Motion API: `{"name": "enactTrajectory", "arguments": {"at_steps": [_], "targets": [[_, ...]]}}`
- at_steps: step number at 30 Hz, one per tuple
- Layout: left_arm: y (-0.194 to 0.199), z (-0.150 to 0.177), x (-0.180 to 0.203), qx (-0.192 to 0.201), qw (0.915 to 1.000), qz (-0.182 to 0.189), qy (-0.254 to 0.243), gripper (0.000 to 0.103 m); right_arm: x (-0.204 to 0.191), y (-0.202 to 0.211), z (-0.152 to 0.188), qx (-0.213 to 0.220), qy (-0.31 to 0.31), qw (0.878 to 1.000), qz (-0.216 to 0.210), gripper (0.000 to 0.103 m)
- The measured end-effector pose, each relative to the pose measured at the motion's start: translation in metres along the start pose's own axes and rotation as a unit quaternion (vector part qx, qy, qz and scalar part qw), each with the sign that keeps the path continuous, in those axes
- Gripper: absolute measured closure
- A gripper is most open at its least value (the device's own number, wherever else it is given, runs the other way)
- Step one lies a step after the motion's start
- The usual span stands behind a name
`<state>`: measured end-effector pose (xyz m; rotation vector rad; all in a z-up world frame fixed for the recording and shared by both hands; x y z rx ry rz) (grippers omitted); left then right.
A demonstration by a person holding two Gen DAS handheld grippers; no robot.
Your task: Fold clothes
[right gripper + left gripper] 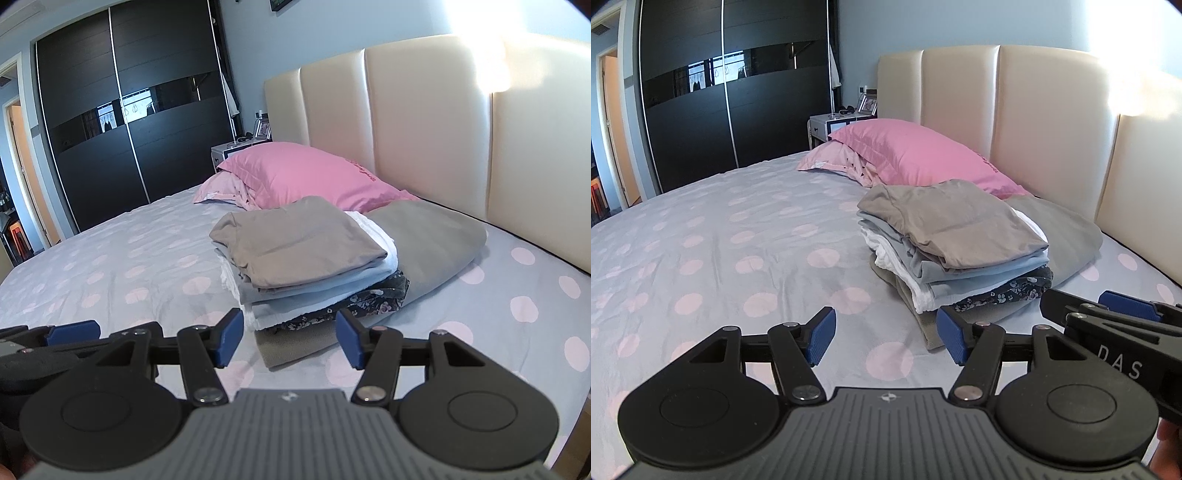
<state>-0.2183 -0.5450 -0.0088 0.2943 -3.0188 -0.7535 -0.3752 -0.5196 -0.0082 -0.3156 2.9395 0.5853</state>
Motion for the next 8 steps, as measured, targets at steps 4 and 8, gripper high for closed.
{"name": "enactTrajectory", "arguments": {"at_steps": [4,8], "targets": [[0.0006,-0.0003,0.0017,0.003,1.0000,0.003,-0.004,0.046,0.0009,0.0000,-0.0006,-0.002,-0.001,1.000,0.003,0.045],[0.0015,-0.0008,0.0025,0.005,0.9999,0.007,-0.005,0.047,0.0016,0.0004,-0.0008,-0.001,-0.001,1.000,0.005,0.045]]}}
Point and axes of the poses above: each gripper's, at about its wrist camera, not at the fingertips, and y roughly against the way its jaws point, x to its right, z to its underside, the point moved 3 cm from there along -y, roughly the way its jaws point, and after that the axes turned 8 degrees about x, right-handed, at the moved point
